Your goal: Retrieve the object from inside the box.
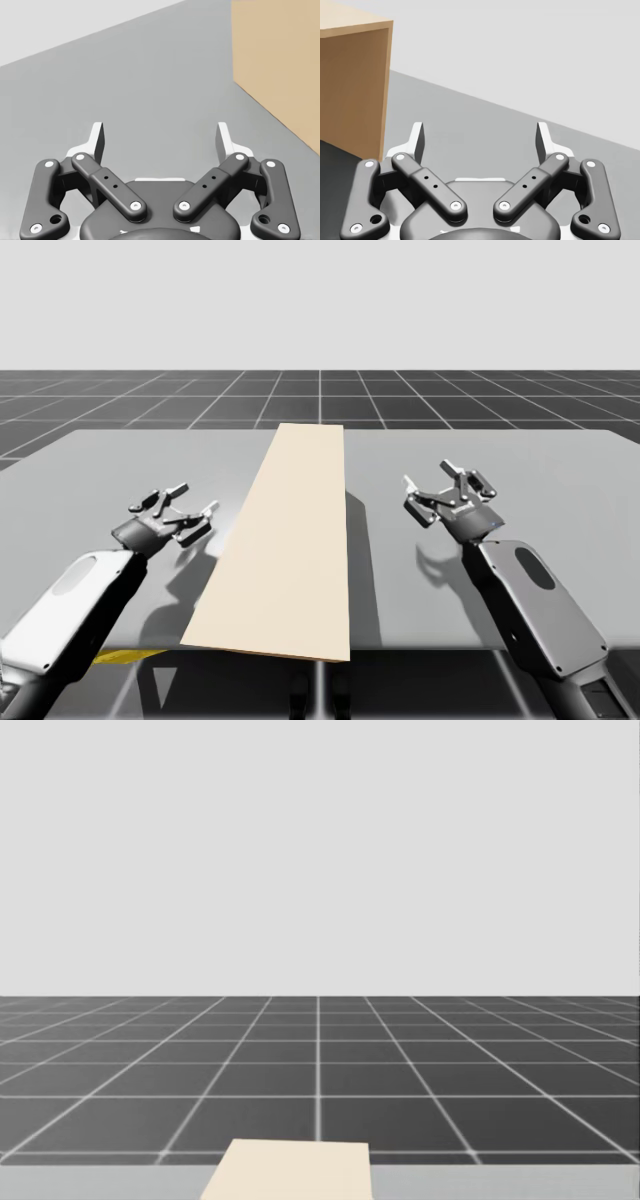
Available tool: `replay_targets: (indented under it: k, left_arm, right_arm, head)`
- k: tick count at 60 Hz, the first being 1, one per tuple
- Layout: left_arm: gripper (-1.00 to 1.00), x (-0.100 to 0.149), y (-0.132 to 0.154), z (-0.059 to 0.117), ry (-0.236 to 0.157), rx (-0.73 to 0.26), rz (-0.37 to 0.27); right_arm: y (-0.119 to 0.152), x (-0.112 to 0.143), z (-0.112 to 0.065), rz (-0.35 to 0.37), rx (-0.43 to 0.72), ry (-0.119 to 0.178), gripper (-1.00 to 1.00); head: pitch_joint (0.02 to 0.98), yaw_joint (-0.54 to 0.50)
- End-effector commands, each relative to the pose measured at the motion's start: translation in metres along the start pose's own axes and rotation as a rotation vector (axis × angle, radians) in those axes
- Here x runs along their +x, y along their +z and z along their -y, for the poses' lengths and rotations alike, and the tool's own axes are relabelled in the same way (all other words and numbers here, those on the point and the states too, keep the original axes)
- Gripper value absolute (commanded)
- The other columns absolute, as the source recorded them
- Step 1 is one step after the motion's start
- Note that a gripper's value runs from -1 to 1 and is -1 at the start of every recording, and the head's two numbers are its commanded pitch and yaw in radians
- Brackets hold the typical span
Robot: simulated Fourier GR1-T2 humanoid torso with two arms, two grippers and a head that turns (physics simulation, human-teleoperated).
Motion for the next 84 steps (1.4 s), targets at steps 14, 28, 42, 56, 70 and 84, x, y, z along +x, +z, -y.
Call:
replay_targets:
  k: [14, 28, 42, 56, 70, 84]
  left_arm:
    - [-1.0, -0.009, 0.011, 0.06, -0.133, -0.391, -0.01]
    - [-1.0, -0.013, 0.006, 0.063, -0.148, -0.396, -0.026]
    - [-1.0, -0.016, 0.005, 0.066, -0.165, -0.402, -0.033]
    - [-1.0, -0.016, 0.004, 0.068, -0.178, -0.404, -0.033]
    - [-1.0, -0.016, 0.005, 0.068, -0.199, -0.401, -0.038]
    - [-1.0, -0.015, 0.006, 0.068, -0.212, -0.399, -0.036]
  right_arm:
    - [0.022, -0.008, -0.057, 0.098, 0.445, 0.028, -1.0]
    - [0.021, -0.011, -0.097, 0.072, 0.549, -0.097, -1.0]
    - [0.004, -0.036, -0.107, 0.084, 0.675, -0.145, -1.0]
    - [-0.027, -0.056, -0.123, 0.072, 0.805, -0.149, -1.0]
    - [-0.059, -0.076, -0.153, 0.037, 0.91, -0.214, -1.0]
    - [-0.07, -0.099, -0.179, -0.072, 0.966, -0.256, -1.0]
  head:
    - [0.063, -0.01]
    - [0.072, -0.02]
    - [0.089, -0.03]
    - [0.112, -0.03]
    - [0.137, -0.02]
    - [0.162, -0.03]
